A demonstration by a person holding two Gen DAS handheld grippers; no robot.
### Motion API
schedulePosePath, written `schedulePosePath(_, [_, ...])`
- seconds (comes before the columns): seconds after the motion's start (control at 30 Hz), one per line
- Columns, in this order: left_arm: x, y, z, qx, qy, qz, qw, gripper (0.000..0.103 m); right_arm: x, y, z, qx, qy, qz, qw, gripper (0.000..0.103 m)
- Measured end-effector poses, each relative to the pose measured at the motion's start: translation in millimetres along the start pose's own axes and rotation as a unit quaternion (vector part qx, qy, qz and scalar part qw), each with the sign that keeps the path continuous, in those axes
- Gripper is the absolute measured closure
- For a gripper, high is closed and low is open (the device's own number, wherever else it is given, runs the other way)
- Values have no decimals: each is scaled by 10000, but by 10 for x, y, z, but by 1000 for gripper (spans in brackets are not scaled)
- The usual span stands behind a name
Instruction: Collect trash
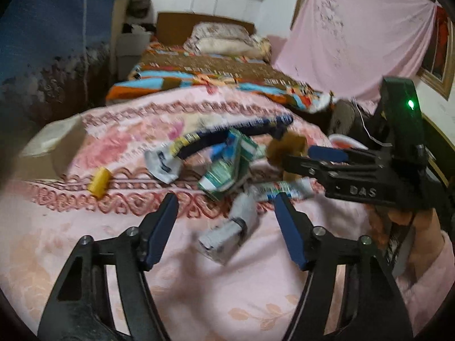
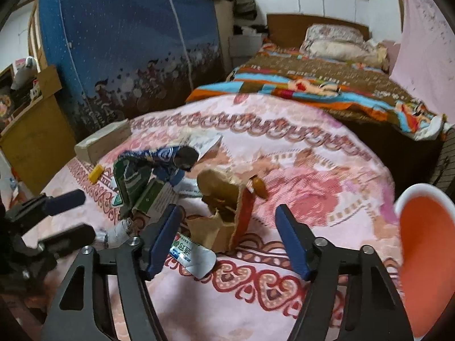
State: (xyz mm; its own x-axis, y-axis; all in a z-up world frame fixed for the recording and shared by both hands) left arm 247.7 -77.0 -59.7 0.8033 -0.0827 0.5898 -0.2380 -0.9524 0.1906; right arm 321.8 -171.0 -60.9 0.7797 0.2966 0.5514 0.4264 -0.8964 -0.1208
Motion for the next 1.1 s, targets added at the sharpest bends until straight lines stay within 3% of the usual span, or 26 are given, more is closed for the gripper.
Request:
schedulePosePath(0.23, [-75,49,160,-105,-483,109,9987,78,-40,-38,98,204,-166,-8,9997,62])
schedulePosePath(0.37, [-99,64,174,-175,-566,165,9981,99,-46,-15,92,282,-118,65,9995,68])
schedulePosePath(0.4, [-102,72,169,-182,-567,175,9981,101,-47,-6,81,287,-94,88,9995,76])
schedulePosePath(0.73, [-65,150,88,-108,-363,277,9989,103,-62,61,-132,294,353,252,9986,76])
schedulePosePath(0.87, [-93,142,150,-80,-484,224,9985,103,-130,84,-62,349,131,286,9989,70])
schedulePosePath(0.97, [-102,107,172,-152,-522,57,9985,103,-153,94,-50,360,96,310,9988,58])
schedulePosePath(1.1, [-102,85,175,-203,-490,-68,9986,103,-192,94,-59,245,86,247,9994,56])
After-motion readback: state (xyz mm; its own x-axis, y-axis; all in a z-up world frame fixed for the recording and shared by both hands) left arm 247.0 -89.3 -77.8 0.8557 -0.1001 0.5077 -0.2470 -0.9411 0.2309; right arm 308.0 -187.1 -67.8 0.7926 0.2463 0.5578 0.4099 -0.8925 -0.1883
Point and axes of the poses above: each gripper's, at about its wrist camera, not at the fingertips, and z roughly the way its jaws point, y to its right, x to its top, the point moved 10 cm from there along z, roughly the way its jaws point, and after that the axes turned 13 degrees about -y, right-handed, at the moved point
